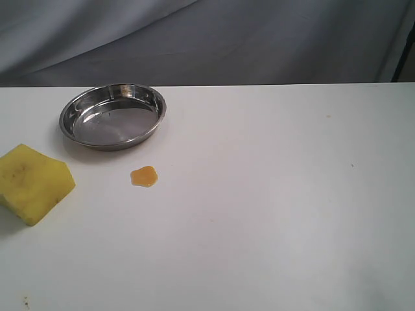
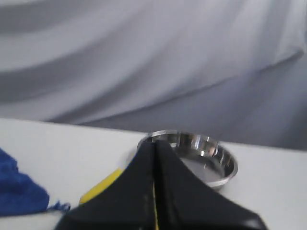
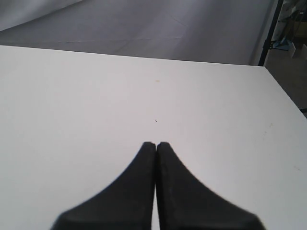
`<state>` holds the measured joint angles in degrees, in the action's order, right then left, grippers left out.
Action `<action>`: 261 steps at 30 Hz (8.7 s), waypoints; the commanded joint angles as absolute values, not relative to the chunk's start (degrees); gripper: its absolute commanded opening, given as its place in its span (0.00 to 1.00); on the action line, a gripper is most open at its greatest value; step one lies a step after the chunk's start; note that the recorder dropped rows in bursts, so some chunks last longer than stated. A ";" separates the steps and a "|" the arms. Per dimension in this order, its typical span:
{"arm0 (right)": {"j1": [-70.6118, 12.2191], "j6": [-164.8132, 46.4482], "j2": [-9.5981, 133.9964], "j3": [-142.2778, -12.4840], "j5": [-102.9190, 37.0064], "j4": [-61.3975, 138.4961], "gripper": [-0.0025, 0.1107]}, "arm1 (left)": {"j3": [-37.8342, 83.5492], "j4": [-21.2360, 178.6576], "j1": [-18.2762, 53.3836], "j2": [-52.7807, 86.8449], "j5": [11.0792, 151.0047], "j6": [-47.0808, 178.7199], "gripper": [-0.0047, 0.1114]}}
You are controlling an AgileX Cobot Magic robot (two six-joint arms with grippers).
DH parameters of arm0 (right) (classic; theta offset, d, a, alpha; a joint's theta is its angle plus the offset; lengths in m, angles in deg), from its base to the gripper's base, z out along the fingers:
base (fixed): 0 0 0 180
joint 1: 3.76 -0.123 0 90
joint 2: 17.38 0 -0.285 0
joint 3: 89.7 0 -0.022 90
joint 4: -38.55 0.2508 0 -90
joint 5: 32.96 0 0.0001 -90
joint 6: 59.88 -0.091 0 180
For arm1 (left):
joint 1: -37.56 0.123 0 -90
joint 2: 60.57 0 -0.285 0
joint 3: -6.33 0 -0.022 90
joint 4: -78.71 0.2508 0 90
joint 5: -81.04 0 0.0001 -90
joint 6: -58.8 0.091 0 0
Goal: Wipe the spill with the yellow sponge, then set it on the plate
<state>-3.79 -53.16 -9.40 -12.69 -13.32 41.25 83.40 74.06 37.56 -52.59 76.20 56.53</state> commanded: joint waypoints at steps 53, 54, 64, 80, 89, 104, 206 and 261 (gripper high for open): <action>-3.85 -53.06 -9.60 -12.48 -13.37 41.48 0.02 | 29.79 100.07 37.56 4.50 28.81 57.69 0.04; -3.85 -53.06 -9.60 -12.48 -13.37 41.48 0.02 | 30.89 98.35 37.56 4.50 28.08 59.57 0.04; -3.85 -53.06 -9.60 -12.48 -13.37 41.48 0.02 | 42.49 96.86 37.56 4.84 47.97 68.28 0.04; -3.85 -53.06 -9.60 -12.48 -13.37 41.48 0.02 | 45.28 92.59 37.56 4.84 57.29 67.88 0.04; -3.85 -53.06 -9.60 -12.48 -13.37 41.48 0.02 | 45.28 89.85 37.56 4.84 57.29 67.88 0.04; -3.85 -53.06 -9.60 -12.48 -13.37 41.48 0.02 | 45.28 86.50 37.56 4.84 57.29 67.88 0.04; -3.85 -53.06 -9.60 -12.48 -13.37 41.48 0.02 | 45.37 80.54 37.56 9.35 60.02 67.91 0.94; -3.85 -53.06 -9.60 -12.48 -13.37 41.48 0.02 | 45.26 76.68 37.56 29.69 68.28 72.97 0.94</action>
<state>-3.79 -53.16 -9.40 -12.69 -13.32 41.25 45.20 77.20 37.56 27.68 67.44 72.50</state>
